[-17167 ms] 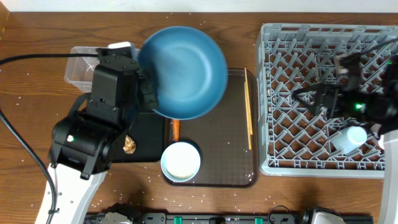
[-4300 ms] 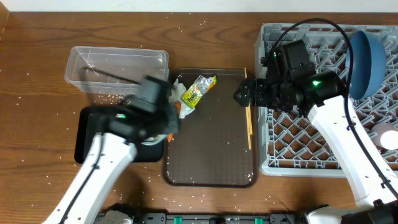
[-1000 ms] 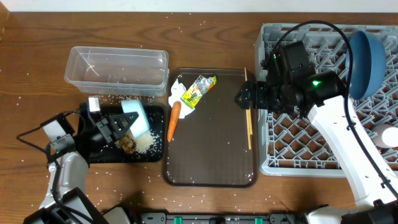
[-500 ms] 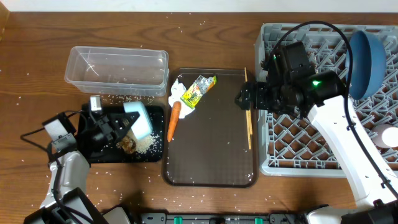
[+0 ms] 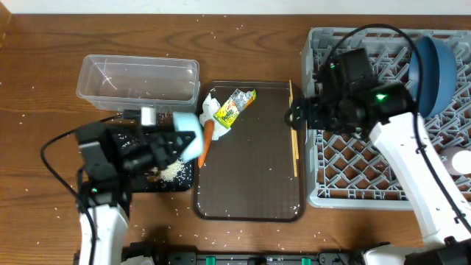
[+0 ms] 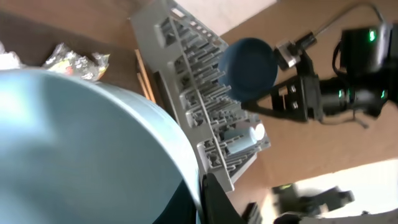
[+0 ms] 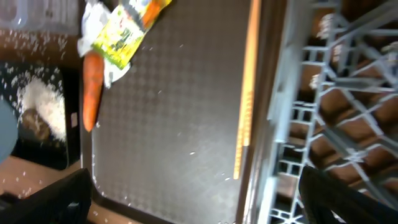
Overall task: Sort waste into correct bins and load items into the dishwasher rack
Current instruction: 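Bring the emptied bowl back over the brown tray with the left gripper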
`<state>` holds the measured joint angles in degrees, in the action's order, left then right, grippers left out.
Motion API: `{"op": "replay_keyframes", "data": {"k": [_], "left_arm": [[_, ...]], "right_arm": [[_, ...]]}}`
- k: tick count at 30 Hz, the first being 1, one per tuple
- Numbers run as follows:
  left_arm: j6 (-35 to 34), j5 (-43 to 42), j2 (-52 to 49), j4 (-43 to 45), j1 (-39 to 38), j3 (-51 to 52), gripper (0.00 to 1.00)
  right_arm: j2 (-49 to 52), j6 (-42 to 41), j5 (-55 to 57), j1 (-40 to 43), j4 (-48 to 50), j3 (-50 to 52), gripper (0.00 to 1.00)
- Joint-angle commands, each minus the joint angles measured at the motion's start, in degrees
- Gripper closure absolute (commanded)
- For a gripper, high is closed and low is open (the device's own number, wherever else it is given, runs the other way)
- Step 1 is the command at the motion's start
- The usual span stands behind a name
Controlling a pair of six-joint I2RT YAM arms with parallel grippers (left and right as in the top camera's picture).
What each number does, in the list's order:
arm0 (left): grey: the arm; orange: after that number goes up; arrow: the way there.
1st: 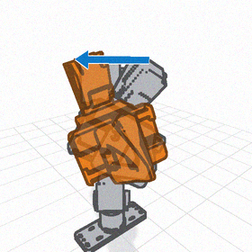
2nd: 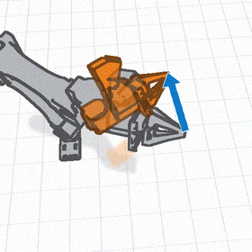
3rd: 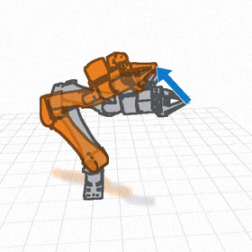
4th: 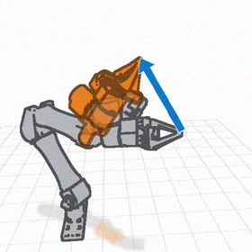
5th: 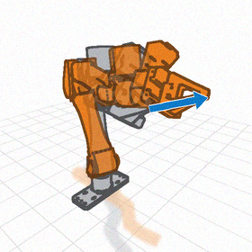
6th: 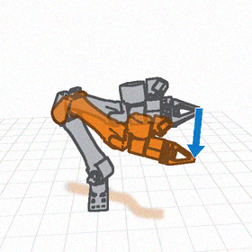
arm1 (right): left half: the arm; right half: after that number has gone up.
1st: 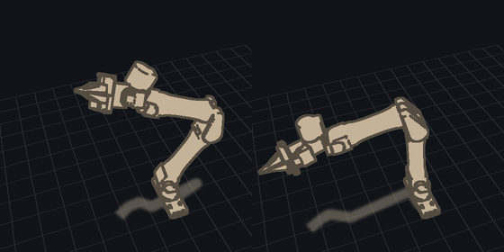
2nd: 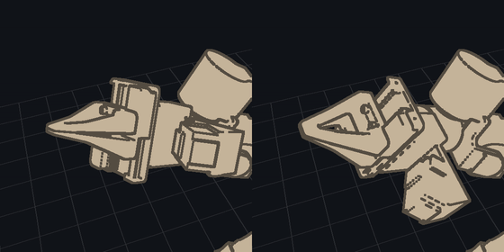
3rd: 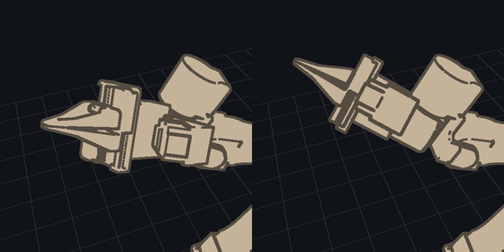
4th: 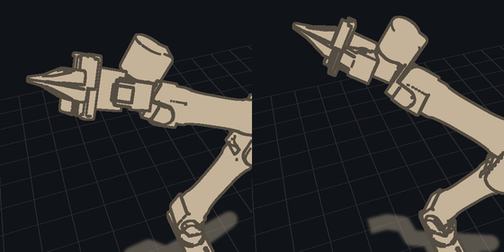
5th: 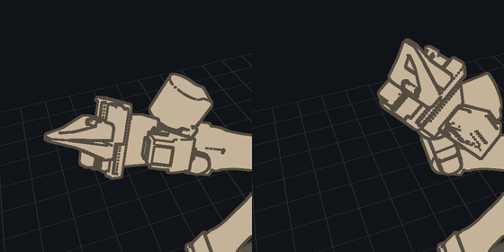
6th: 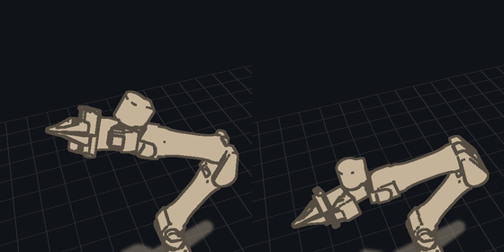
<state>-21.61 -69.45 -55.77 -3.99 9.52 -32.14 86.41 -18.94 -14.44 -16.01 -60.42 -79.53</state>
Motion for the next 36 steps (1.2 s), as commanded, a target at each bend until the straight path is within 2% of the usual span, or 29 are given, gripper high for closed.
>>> {"op": "replay_keyframes", "data": {"k": [1,7,11,15,19,28,36], "left_arm": [[-2.78,12.57,2.82,-0.35,-8.09,-1.53,0.94],[-2.51,32.00,0.81,-6.27,-25.73,-1.53,0.94],[-2.51,40.54,-3.15,-6.45,-35.12,-1.68,0.94],[-2.71,47.12,-8.04,-8.04,-41.03,-2.38,0.94],[-1.75,52.68,-12.87,-11.13,-45.07,-4.33,0.94],[5.55,56.11,-19.63,-12.28,-47.30,-10.80,0.94],[9.31,57.66,-25.16,-12.66,-50.84,-12.90,0.94]], "right_arm": [[-2.47,0.20,0.72,3.50,0.20,-0.28,0.01],[-2.64,-0.74,-4.66,8.37,0.17,-0.28,0.01],[-2.64,-0.72,-5.68,8.24,0.09,-0.28,0.01],[-2.64,-0.74,-5.70,7.74,0.07,-0.28,0.01],[-2.62,-0.76,-5.70,7.08,-0.07,-0.28,0.01],[-2.62,-0.76,-5.70,6.93,-0.07,-0.28,0.01],[-2.62,-0.76,-5.70,6.93,-0.15,-0.28,0.01]]}}
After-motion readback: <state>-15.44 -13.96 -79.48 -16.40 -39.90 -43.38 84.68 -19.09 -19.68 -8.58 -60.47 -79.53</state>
